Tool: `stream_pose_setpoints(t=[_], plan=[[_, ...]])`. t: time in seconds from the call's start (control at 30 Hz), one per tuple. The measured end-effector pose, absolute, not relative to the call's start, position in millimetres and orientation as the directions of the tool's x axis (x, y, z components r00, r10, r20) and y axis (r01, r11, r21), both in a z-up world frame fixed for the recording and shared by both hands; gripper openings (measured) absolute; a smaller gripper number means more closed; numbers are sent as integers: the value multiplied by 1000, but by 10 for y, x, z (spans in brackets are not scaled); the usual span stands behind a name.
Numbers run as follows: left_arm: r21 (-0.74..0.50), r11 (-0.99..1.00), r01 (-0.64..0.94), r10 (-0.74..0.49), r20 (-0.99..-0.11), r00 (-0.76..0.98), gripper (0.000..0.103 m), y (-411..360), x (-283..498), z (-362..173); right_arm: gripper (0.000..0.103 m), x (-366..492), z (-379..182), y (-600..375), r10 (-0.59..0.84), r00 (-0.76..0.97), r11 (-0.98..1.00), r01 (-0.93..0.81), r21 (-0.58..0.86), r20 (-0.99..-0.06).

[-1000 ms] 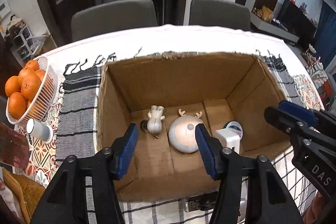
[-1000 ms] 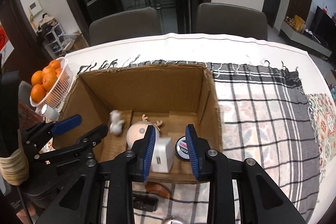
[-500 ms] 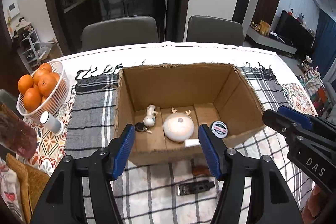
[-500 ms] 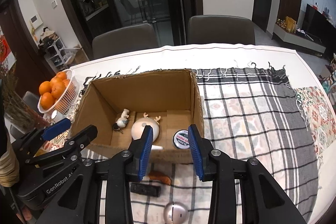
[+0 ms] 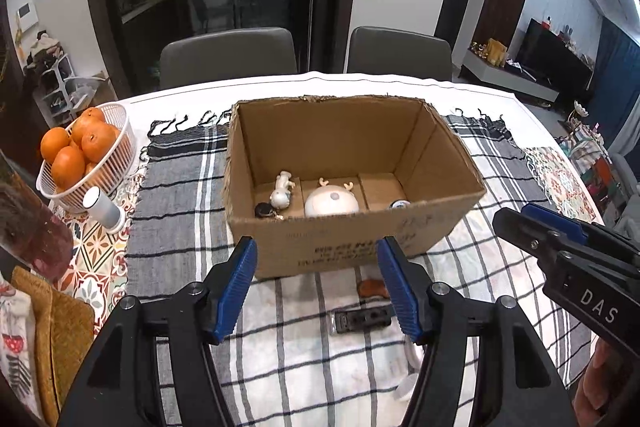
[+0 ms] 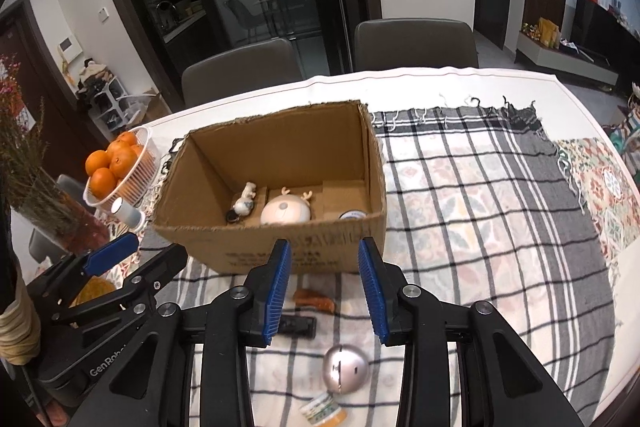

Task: Organize rigid objects
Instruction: 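Withdraw both tools from the box back over the table, then grasp the silver dome with the right tool while the left tool grasps the yellow-lidded jar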

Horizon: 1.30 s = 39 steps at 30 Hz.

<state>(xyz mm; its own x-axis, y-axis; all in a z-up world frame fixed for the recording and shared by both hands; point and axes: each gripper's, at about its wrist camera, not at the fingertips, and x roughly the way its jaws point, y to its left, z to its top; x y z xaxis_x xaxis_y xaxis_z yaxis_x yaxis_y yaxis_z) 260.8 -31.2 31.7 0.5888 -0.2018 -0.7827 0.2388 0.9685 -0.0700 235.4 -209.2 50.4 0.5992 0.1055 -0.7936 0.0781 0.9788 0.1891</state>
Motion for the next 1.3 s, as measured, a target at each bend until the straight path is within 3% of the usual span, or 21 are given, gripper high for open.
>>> stream_pose_setpoints(t=[0.77, 1.3], plan=[[-14, 924, 381, -253, -770, 586, 62, -545, 1742, -14, 37, 1711, 205, -2094, 201, 583, 976, -52, 210, -788], [3, 875, 484, -285, -806, 519, 62, -794, 1385, -530, 45, 1415, -260, -2080, 222, 554, 974, -169, 152, -803]])
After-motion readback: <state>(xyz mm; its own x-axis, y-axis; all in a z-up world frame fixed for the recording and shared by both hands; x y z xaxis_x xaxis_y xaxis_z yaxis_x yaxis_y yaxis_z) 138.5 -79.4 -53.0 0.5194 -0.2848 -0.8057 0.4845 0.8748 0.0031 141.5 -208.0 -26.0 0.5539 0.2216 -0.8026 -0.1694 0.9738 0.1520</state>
